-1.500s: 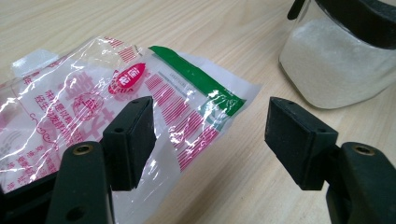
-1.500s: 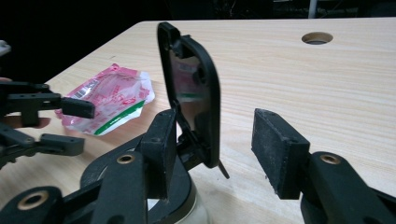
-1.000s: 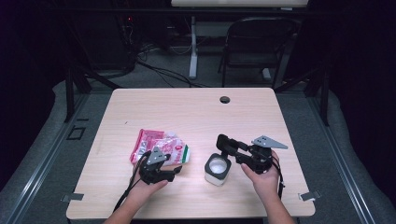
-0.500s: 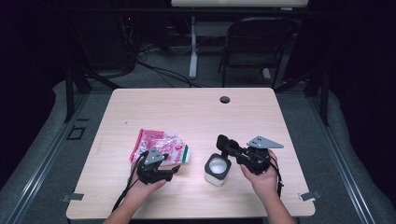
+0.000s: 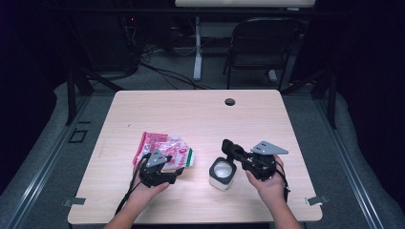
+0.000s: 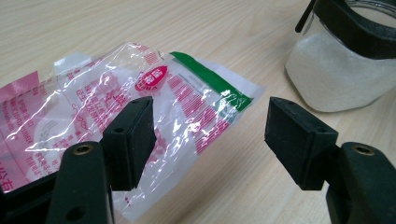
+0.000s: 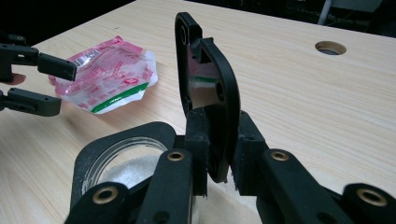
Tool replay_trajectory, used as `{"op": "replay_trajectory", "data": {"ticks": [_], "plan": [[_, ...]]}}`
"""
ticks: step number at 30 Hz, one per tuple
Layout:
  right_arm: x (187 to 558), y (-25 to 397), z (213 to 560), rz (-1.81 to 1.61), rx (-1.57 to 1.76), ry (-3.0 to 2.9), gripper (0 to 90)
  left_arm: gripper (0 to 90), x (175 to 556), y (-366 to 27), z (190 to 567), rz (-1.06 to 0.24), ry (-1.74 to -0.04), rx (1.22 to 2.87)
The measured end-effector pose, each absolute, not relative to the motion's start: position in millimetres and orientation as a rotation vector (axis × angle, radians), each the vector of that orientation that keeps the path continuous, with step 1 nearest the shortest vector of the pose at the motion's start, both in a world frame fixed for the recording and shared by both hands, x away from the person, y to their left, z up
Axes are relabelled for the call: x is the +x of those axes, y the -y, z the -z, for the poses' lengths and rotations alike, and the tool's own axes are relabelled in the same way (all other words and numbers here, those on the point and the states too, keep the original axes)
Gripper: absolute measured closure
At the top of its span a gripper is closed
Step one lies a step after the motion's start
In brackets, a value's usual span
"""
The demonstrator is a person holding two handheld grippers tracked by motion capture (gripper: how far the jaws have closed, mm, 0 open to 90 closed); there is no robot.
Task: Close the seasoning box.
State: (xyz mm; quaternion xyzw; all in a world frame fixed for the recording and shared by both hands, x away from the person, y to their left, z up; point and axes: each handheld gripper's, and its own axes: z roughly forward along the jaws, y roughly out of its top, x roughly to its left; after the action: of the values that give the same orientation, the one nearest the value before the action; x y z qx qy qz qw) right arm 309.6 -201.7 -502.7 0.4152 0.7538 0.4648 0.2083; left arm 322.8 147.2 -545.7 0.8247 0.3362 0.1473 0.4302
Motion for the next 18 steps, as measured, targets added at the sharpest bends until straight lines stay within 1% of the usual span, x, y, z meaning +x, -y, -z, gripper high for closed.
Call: {"op": "replay_trajectory", "data": {"ticks": [18], "plan": [[298, 193, 500, -1.302, 1.089, -2.107, 75.6, 33.6, 327, -146, 543, -0.374, -0.832, 2.045]]}}
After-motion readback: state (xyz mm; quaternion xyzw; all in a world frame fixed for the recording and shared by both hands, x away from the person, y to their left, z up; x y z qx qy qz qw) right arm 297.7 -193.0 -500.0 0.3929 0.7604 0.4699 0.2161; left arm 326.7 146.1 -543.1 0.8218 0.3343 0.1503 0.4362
